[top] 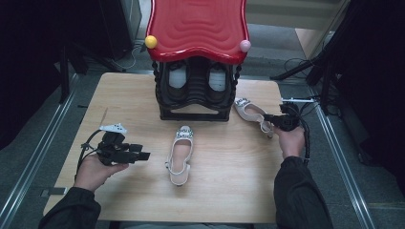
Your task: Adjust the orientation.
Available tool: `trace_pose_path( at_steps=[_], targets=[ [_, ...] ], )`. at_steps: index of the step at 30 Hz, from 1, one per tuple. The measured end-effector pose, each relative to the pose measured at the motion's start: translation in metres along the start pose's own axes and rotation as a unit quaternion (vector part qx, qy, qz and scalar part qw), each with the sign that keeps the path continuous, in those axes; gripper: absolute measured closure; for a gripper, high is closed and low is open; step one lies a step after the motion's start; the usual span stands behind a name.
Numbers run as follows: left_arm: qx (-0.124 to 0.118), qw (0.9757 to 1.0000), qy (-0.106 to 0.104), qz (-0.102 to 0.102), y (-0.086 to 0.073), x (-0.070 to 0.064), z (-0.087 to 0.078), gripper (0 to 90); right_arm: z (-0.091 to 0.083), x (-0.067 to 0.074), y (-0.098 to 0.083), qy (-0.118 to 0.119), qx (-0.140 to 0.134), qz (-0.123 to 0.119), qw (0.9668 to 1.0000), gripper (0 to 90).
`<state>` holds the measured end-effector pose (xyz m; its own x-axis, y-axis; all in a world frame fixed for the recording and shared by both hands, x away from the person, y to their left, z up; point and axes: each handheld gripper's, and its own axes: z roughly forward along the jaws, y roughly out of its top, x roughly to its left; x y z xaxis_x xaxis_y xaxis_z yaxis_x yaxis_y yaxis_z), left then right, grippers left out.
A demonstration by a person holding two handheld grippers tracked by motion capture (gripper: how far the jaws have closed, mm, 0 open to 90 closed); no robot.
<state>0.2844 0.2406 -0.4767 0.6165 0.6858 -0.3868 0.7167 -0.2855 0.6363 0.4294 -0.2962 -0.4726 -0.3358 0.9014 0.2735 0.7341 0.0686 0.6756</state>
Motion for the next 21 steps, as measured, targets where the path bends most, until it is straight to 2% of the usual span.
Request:
trace_pose_path(
  at_steps=[13, 15, 21],
  targets=[
    [0.000, 1.0000, 0.002, 0.001, 0.000, 0.001, -0.001, 43.5, 0.009, 0.024, 0.000, 0.010, 0.005, -0.016, 0.9998, 90.0],
    [0.000, 1.0000, 0.002, 0.001, 0.000, 0.001, -0.001, 43.5, 0.010, 0.025, 0.000, 0.008, 0.008, -0.021, 0.9997, 90.0],
    [0.002, 1.0000, 0.003, 0.001, 0.000, 0.001, -0.001, 43.5, 0.007, 0.022, 0.001, 0.006, 0.004, -0.011, 0.9999, 88.8]
  ],
)
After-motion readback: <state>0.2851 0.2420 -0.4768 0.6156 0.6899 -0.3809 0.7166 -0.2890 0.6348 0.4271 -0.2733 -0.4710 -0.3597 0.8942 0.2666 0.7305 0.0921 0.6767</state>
